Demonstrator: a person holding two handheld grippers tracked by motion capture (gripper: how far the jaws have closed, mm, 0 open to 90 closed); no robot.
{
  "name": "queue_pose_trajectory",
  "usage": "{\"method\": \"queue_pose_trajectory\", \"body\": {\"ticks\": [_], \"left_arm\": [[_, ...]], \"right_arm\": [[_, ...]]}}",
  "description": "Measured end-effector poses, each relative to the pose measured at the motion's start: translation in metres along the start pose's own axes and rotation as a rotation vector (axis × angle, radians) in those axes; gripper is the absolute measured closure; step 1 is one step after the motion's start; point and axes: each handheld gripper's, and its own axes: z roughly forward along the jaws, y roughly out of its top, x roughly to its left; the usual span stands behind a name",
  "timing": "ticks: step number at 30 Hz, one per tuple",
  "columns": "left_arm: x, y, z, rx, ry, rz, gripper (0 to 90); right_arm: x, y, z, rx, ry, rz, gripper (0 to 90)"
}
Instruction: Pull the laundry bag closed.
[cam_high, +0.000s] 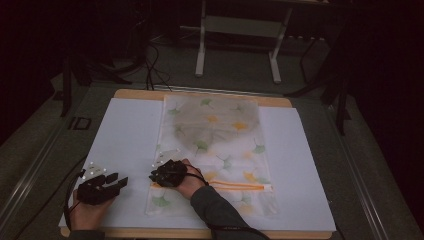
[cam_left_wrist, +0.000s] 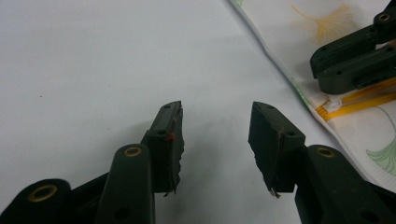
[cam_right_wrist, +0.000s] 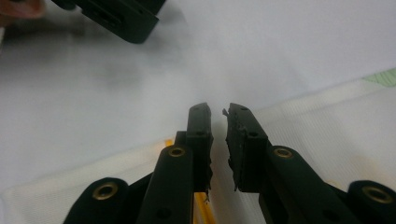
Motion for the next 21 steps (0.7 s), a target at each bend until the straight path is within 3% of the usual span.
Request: {"method": "queue_pose_trajectory", "body": {"ticks": [7, 12, 21], "left_arm": [[0.000, 0.000, 0.000, 0.000, 0.001, 0.000, 54.6], [0.000, 0.000, 0.000, 0.001, 0.000, 0.000, 54.6], [0.000, 0.000, 0.000, 0.001, 0.000, 0.000, 54.6]], "right_arm": [[-0.002, -0.006, 0.000, 0.022, -0.004, 0.007, 77.9], [-0.003, -0.005, -0.008, -0.018, 0.030, 0.020, 74.2], [0.001, -0.005, -0.012, -0.011, 0.092, -0.008, 70.7]]}}
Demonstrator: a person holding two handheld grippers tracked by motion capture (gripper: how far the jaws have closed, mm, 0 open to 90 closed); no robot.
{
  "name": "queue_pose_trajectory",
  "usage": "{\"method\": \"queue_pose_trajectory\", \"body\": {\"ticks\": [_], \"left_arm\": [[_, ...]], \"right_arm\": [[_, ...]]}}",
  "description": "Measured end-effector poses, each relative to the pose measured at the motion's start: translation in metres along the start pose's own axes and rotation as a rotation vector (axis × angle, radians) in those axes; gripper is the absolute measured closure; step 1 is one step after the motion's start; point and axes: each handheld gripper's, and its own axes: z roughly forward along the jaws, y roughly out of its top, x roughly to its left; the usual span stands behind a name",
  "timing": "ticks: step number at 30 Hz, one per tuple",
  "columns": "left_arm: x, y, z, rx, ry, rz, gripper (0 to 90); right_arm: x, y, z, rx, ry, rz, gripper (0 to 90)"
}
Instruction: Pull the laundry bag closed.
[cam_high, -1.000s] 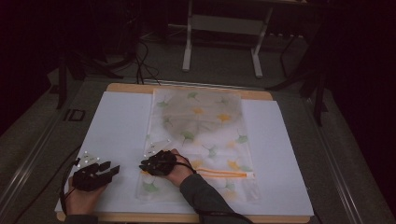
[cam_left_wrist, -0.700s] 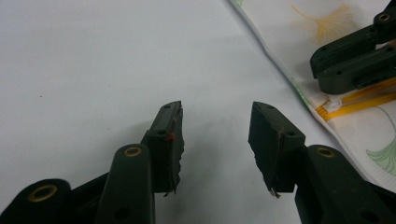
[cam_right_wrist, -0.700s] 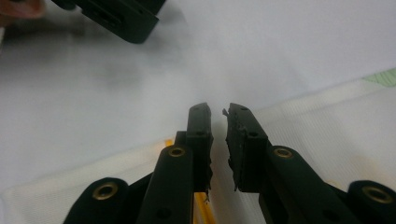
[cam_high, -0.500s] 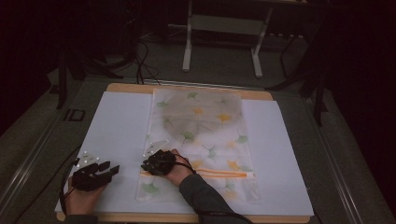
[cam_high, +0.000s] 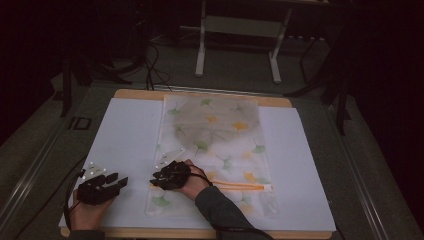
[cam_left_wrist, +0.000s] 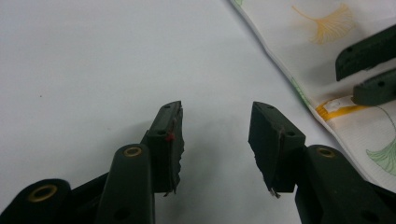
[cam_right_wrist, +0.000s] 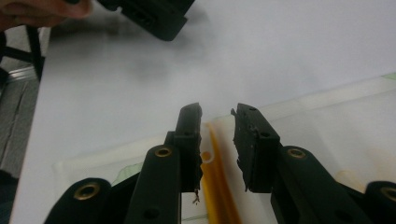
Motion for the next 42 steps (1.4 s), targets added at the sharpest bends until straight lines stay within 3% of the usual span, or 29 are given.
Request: {"method": "queue_pose_trajectory", "body": {"ticks": [6, 14, 22, 33, 35, 36, 42], "left_arm": [[0.000, 0.000, 0.000, 0.001, -0.001, 0.001, 54.6], [-0.001, 0.000, 0.001, 0.009, -0.010, 0.010, 54.9], [-0.004, 0.001, 0.001, 0.014, -0.025, 0.013, 54.9], [-0.017, 0.002, 0.002, 0.039, -0.121, 0.033, 54.8], [-0.017, 0.002, 0.002, 0.039, -0.121, 0.033, 54.8], [-0.019, 0.003, 0.003, 0.042, -0.162, 0.029, 54.8], [-0.031, 0.008, 0.008, 0.064, -0.243, 0.038, 54.0]], "right_arm": [[-0.001, -0.004, 0.003, 0.031, 0.024, -0.006, 70.0], [-0.004, -0.008, 0.008, 0.047, 0.034, 0.011, 77.2], [-0.002, -0.007, 0.009, 0.059, 0.033, -0.010, 83.2], [-0.001, -0.006, 0.005, 0.054, 0.024, -0.022, 83.5], [-0.001, -0.006, 0.004, 0.053, 0.023, -0.022, 83.5], [-0.001, -0.006, 0.004, 0.053, 0.023, -0.022, 83.5], [0.001, -0.005, 0.003, 0.049, 0.013, -0.028, 83.6]]}}
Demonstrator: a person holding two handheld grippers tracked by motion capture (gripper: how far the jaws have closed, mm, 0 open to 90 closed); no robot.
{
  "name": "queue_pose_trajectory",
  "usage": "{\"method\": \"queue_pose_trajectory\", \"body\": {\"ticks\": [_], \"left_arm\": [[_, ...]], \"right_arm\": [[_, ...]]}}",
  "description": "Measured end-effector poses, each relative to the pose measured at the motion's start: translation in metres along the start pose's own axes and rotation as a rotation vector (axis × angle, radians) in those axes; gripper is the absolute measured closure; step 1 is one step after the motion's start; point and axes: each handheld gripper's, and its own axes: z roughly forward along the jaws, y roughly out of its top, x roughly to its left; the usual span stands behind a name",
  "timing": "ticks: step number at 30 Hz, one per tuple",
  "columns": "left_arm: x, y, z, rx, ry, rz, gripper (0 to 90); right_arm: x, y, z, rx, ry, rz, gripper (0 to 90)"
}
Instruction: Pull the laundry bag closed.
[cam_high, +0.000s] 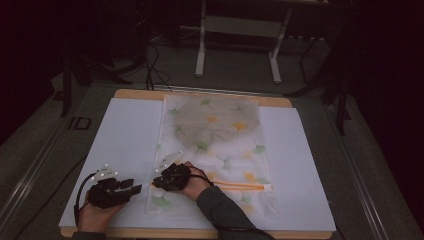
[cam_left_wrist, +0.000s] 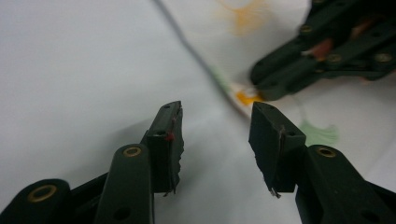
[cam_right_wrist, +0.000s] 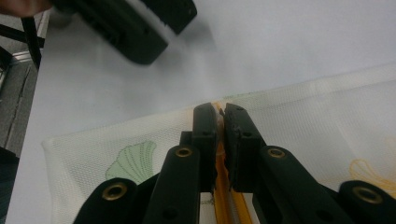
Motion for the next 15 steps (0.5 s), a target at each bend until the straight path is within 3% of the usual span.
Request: {"method": "queue_pose_trajectory", "body": {"ticks": [6, 15], "left_arm": [[-0.007, 0.003, 0.018, 0.063, -0.053, -0.014, 52.7], [-0.011, 0.008, 0.030, 0.081, -0.100, -0.025, 52.8]], "right_arm": [[0.001, 0.001, -0.003, -0.008, -0.010, -0.004, 83.7], [0.002, 0.003, -0.010, -0.024, -0.019, -0.015, 83.8]]}}
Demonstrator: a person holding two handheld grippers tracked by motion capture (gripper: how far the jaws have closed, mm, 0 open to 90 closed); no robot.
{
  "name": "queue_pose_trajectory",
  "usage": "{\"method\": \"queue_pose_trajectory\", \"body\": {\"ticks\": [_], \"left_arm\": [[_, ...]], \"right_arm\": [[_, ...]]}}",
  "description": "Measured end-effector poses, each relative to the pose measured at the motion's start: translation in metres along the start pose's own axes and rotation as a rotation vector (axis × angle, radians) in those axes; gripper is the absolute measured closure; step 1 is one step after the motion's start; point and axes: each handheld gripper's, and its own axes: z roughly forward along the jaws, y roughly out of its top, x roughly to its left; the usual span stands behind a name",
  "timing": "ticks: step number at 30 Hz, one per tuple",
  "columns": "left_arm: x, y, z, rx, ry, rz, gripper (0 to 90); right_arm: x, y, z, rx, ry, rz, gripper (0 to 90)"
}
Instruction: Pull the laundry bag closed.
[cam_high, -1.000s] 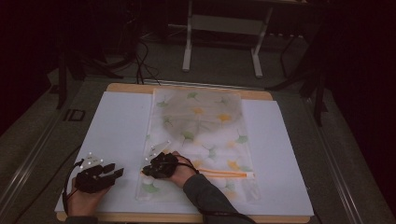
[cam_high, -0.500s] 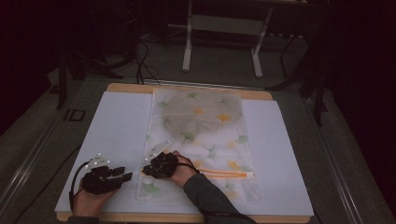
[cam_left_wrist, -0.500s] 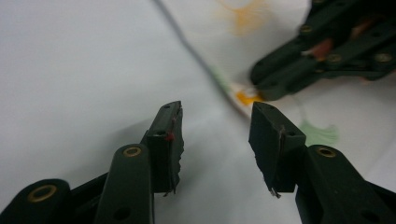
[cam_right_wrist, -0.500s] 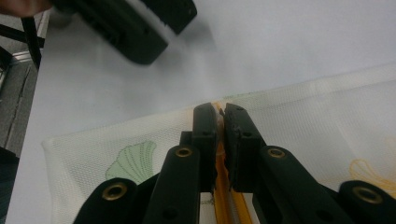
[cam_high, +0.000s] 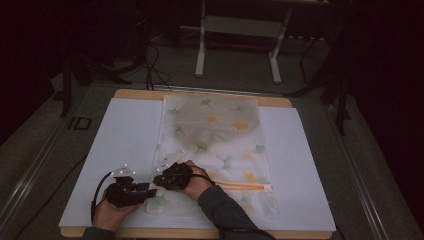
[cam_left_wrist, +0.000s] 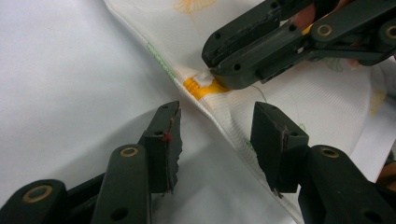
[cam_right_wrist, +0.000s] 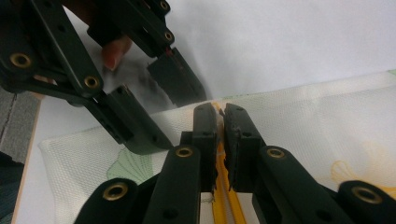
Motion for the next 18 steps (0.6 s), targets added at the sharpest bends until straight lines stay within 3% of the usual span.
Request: {"method": "queue_pose_trajectory", "body": {"ticks": [18], "left_arm": [[0.0001, 0.0036, 0.0076, 0.016, -0.024, -0.007, 59.1]], "right_arm": [[0.0011, 0.0022, -0.0068, -0.009, -0.005, -0.018, 83.9]]}}
